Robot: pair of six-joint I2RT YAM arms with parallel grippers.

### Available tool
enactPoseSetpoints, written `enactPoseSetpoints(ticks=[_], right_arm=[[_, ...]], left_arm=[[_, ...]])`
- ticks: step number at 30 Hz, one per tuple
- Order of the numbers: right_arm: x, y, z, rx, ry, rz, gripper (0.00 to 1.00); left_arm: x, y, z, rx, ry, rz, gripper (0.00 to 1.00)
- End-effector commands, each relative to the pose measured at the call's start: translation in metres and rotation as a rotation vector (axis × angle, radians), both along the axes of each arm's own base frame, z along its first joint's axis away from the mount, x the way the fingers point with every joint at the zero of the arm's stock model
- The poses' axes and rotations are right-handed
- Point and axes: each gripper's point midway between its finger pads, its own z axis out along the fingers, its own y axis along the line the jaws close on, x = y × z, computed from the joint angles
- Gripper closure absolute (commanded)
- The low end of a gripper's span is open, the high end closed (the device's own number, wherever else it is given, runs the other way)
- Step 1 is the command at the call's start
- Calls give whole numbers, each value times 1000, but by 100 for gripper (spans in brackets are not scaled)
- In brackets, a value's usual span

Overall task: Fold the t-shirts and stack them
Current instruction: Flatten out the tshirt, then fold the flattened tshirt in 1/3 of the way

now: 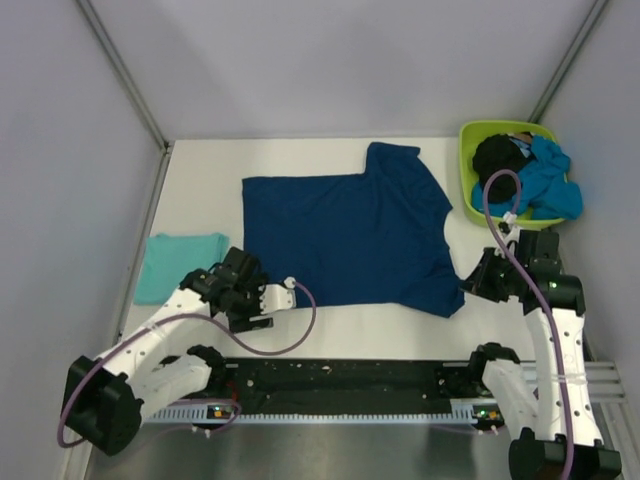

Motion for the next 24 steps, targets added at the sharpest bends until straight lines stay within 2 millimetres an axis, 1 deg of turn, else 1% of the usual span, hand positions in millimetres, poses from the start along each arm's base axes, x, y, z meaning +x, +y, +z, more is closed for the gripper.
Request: enactPoseSetpoints(ticks=[1,2,5,6,7,8,9,10,11,12,14,15,16,17,19,20,21,23,24], right_arm=[[8,-3,14,-30,-35,22,100],[9,-2,16,-25,-37,27,100],[13,-5,24,-40,-56,15,100],[14,-7,26,-50,-64,6,100],[13,-9,26,-60,-61,2,100],[12,-9,26,-59,-56,-1,100],[10,-8,25,-54,-47,1,100],[6,-6,24,-47,-31,9,100],[0,-3,22,-38,-9,18,100],[-7,1,19,-26,24,34,100],[-25,11,13,-7,92,87,100],[-35,14,10,-11,131,109,100],[-39,13,9,-30,145,110,100],[-43,12,13,-39,148,114,100],[-49,6,22,-75,158,114,100],[-52,-1,27,-115,166,98,100],[-53,-3,29,-153,168,115,100],[-53,-8,28,-188,181,117,100],[-51,-6,24,-182,196,124,100]], left_arm=[[22,-9,-12,-29,-110,31,20],[28,-10,-15,-21,-120,26,20],[33,-5,-32,31,-101,8,22],[35,0,-39,70,-99,17,26],[37,9,-45,124,-98,29,33],[36,15,-49,158,-90,34,48],[36,19,-51,180,-84,45,71],[33,22,-52,196,-75,53,97],[31,26,-48,212,-74,73,100],[28,32,-41,226,-76,89,100],[24,38,-17,219,-104,110,100],[20,39,-4,195,-126,113,100],[16,37,8,163,-145,106,100],[3,36,18,133,-120,90,100],[-14,34,31,106,-48,119,100],[-20,34,36,101,-25,129,100],[-25,28,39,65,-4,119,100],[-23,27,44,52,-28,117,100],[-16,28,46,63,-55,125,100]])
